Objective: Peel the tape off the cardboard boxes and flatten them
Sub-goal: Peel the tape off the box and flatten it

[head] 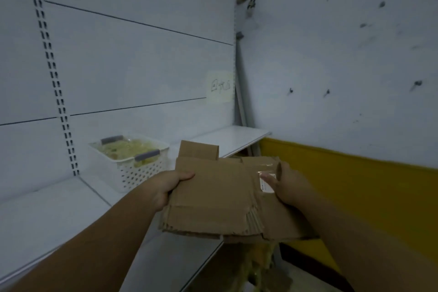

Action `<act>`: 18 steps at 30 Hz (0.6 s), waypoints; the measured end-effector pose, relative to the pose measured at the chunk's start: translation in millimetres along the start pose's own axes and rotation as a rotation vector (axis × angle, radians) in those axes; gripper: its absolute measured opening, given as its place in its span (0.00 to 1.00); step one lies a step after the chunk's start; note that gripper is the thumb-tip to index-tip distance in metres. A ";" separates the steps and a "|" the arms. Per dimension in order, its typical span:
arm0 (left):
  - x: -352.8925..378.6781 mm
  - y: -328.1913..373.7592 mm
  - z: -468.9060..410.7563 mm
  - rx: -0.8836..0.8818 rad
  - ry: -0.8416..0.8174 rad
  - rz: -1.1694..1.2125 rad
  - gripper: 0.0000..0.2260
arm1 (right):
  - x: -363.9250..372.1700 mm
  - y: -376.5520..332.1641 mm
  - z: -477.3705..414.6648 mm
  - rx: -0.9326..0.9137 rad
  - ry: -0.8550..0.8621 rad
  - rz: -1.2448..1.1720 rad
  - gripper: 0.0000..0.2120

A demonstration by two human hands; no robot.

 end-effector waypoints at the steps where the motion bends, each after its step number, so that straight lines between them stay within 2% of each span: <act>1: 10.3 2.7 -12.6 -0.001 -0.017 -0.004 0.14 | 0.2 7.8 -9.5 0.021 0.011 0.018 0.36; 9: 91.7 20.8 -121.9 -0.036 -0.196 0.000 0.15 | -2.3 66.0 -85.3 0.120 0.107 0.161 0.24; 14: 162.7 31.3 -177.2 -0.001 -0.268 -0.050 0.13 | -6.2 114.0 -124.4 0.199 0.135 0.171 0.28; 18: 213.0 33.2 -215.2 -0.048 -0.300 -0.073 0.08 | -9.4 154.9 -165.3 0.220 0.107 0.200 0.26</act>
Point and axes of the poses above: each hand's wrist, its own z-axis away from the middle knuckle, its own x-axis out of the palm, y = z × x, the point moved 2 cm from there along -z, towards the middle knuckle, and after that the axes turned 12 degrees about y, right-handed, at the moved point
